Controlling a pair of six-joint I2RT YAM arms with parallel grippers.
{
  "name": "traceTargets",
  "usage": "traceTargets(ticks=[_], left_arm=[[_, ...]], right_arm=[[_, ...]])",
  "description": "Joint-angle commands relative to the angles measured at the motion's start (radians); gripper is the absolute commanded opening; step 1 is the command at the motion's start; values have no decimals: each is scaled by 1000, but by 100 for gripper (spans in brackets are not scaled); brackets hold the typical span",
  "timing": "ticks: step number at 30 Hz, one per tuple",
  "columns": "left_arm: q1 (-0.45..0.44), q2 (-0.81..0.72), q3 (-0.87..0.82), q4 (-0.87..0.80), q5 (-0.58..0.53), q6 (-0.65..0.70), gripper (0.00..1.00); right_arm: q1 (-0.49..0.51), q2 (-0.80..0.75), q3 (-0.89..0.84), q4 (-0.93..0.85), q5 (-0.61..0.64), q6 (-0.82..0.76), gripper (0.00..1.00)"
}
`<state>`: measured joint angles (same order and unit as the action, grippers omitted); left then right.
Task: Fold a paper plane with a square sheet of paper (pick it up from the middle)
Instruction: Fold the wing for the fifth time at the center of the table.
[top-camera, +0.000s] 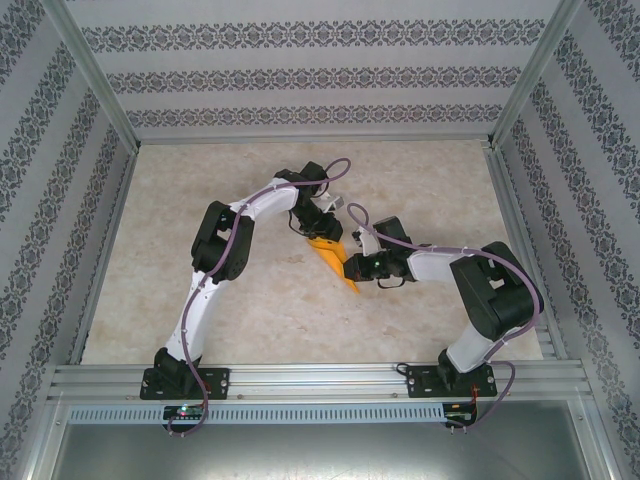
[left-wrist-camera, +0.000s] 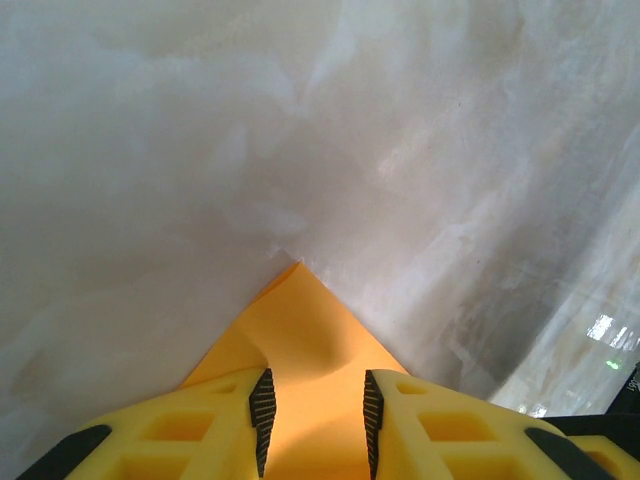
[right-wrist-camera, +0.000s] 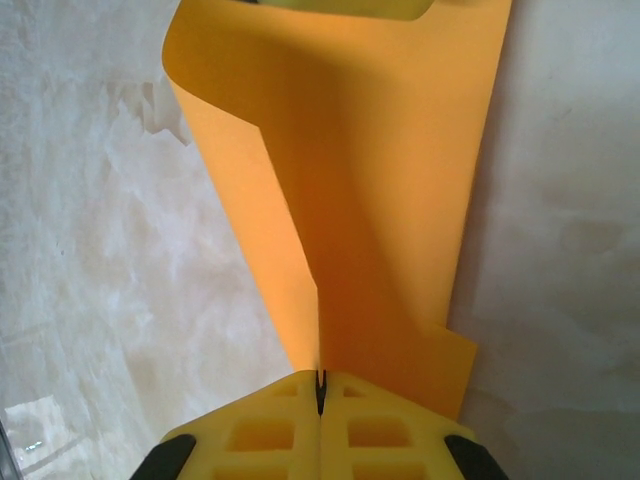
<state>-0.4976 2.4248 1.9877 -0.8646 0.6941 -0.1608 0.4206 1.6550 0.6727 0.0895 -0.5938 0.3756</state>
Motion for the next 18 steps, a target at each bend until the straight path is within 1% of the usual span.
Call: traceTargets(ticks=[1, 18], left_arm=[[-23, 56, -3, -76, -18, 14, 35], [-22, 63, -4, -99, -31, 32, 35]], right_arm=[[-9, 7, -25, 22, 23, -5, 5], [-14, -27, -91, 136, 54, 77, 5]])
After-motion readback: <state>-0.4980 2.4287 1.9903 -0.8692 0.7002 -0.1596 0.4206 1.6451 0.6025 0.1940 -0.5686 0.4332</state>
